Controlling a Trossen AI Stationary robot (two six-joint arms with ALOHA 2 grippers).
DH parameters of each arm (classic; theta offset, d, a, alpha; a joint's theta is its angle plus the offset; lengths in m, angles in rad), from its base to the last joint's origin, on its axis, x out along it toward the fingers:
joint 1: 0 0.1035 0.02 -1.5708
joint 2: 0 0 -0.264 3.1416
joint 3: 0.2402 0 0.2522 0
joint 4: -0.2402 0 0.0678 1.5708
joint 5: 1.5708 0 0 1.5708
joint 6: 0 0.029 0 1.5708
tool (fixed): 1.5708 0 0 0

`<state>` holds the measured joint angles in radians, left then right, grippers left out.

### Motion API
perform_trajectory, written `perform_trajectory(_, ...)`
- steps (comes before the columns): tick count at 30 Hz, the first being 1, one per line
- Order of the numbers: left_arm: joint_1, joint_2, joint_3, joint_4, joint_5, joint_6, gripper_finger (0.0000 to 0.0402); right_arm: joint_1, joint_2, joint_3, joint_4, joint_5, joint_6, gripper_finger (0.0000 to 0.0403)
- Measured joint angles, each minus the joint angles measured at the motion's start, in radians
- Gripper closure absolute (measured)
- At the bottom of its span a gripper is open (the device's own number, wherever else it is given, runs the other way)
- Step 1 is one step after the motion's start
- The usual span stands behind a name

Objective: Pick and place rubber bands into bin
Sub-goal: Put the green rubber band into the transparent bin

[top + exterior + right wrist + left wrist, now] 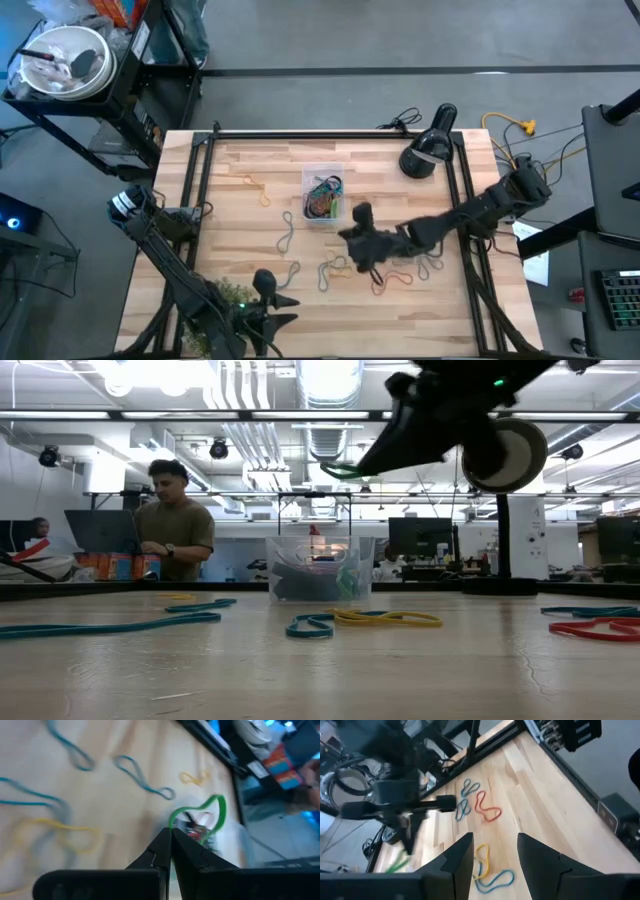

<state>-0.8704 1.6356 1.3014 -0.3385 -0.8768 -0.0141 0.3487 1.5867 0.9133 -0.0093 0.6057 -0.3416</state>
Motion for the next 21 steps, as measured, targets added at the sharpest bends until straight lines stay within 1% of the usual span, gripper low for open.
perform_trajectory(4,0.011,0.000,-0.009,-0.056,-0.007,-0.032,0.0265,-0.096,0.000,0.012,0.005,0.000,-0.056,0.0395)
perform_trajectory(6,0.021,0.000,-0.026,-0.063,-0.030,-0.031,0.0265,-0.145,0.000,0.011,0.023,-0.006,-0.063,0.0395)
perform_trajectory(8,0.031,0.000,-0.044,-0.065,-0.081,-0.024,0.0265,-0.190,-0.001,0.002,0.039,-0.030,-0.062,0.0395)
perform_trajectory(12,0.059,-0.006,-0.063,-0.065,-0.226,0.033,0.0265,-0.263,0.004,-0.036,0.121,-0.131,-0.080,0.0395)
perform_trajectory(14,0.075,-0.012,-0.064,-0.064,-0.273,0.051,0.0265,-0.287,0.007,-0.056,0.179,-0.165,-0.111,0.0395)
perform_trajectory(17,0.104,-0.022,-0.064,-0.064,-0.286,0.057,0.0265,-0.318,0.008,-0.070,0.248,-0.205,-0.156,0.0395)
perform_trajectory(19,0.122,-0.027,-0.065,-0.065,-0.286,0.057,0.0265,-0.342,0.008,-0.070,0.281,-0.255,-0.164,0.0395)
perform_trajectory(21,0.140,-0.029,-0.070,-0.065,-0.286,0.057,0.0265,-0.367,0.008,-0.070,0.305,-0.330,-0.166,0.0395)
